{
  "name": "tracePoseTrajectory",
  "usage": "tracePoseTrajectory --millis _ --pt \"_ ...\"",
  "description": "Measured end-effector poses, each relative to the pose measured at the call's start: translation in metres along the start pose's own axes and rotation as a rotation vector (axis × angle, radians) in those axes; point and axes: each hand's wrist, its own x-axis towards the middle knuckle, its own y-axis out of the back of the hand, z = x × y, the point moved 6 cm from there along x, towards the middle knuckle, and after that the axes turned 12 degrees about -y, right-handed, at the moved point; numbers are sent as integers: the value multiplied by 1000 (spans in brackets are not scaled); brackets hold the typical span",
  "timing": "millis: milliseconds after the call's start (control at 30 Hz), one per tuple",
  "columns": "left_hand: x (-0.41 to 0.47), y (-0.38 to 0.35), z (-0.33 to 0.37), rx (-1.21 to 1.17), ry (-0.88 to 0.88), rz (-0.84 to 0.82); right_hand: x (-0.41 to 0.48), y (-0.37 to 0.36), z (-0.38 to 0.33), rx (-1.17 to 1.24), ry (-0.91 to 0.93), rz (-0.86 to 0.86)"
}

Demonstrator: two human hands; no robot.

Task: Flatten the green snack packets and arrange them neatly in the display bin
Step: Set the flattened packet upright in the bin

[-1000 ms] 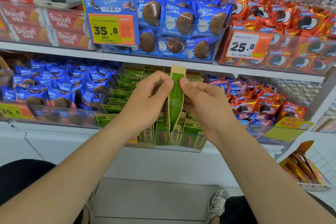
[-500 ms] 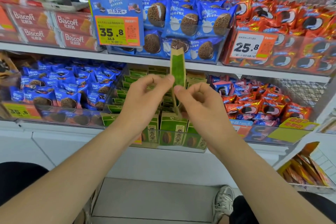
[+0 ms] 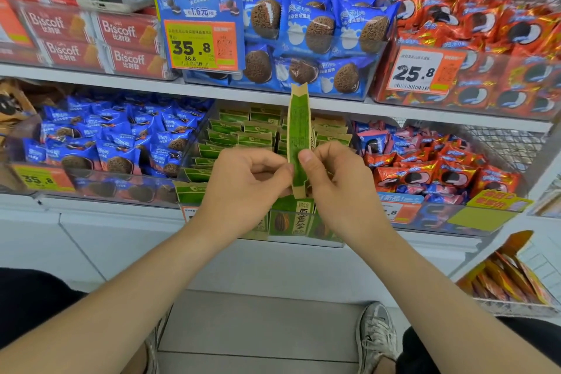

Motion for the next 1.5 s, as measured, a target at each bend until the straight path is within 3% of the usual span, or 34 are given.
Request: tracePoseTrajectory --millis 333,533,700,933,1100,1233,1367,1433,1500 --pt "8 8 -10 27 40 -43 1 5 7 367 -151 -126" --pt "7 4 -11 -172 112 -72 -2 6 13 589 -383 -161" --pt "5 6 -13 -285 172 -102 -4 2 5 595 -430 -284" --pt "4 0 -9 -282 247 -173 -5 11 3 447 -332 -68" --pt "6 6 -13 -308 272 -99 -4 0 11 868 -560 -272" --pt "9 13 -15 -345 272 -34 -8 -11 17 1006 -697 -419" --pt "9 21 -10 -250 230 66 -7 -3 15 869 -533 -300" --pt "7 18 -2 -79 116 11 -7 7 8 685 -356 -143" --pt "3 9 3 -57 51 -107 -9 14 -1 587 -237 -56"
